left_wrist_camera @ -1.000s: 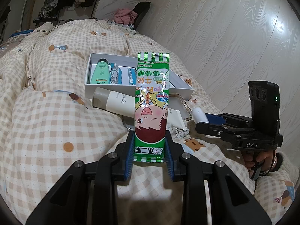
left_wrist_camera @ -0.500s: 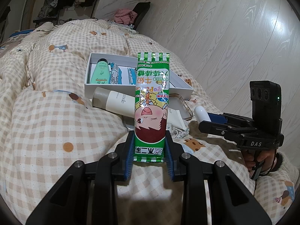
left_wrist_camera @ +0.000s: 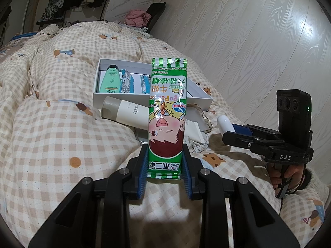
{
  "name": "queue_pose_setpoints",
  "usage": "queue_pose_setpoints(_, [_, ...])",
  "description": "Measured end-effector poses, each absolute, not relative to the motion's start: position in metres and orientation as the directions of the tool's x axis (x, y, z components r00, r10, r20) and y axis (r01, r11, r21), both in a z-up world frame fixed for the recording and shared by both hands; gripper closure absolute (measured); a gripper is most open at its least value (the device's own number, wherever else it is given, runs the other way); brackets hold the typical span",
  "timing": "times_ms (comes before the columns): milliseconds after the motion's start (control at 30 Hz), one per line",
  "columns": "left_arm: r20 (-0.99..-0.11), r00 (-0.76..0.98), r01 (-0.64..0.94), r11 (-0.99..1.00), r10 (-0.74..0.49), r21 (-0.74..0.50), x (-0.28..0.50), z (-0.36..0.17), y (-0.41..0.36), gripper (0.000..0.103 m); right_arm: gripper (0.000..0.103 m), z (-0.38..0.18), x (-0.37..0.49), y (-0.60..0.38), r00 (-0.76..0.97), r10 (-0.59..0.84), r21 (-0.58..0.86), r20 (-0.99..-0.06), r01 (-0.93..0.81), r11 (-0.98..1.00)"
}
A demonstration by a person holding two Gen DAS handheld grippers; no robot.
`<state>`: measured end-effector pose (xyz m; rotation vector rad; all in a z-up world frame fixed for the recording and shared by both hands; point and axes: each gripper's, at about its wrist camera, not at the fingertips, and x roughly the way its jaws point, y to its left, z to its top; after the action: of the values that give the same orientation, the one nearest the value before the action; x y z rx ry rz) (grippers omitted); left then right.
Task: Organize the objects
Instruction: 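Lift the earbud case with the right gripper while the left gripper holds the candy packet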
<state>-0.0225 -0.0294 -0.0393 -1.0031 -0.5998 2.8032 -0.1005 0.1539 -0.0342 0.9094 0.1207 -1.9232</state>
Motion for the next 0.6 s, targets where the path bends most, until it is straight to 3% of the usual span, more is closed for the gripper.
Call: queue_pose_setpoints(600, [-0.557,-0.794,0.006,-0.914,0.242,-0.405,-0.019,-0.034,-0.029,0.072,0.056,-0.032,-0.101,0.171,-0.239,-0.785,0.330,-0.571,0.809,-0.486])
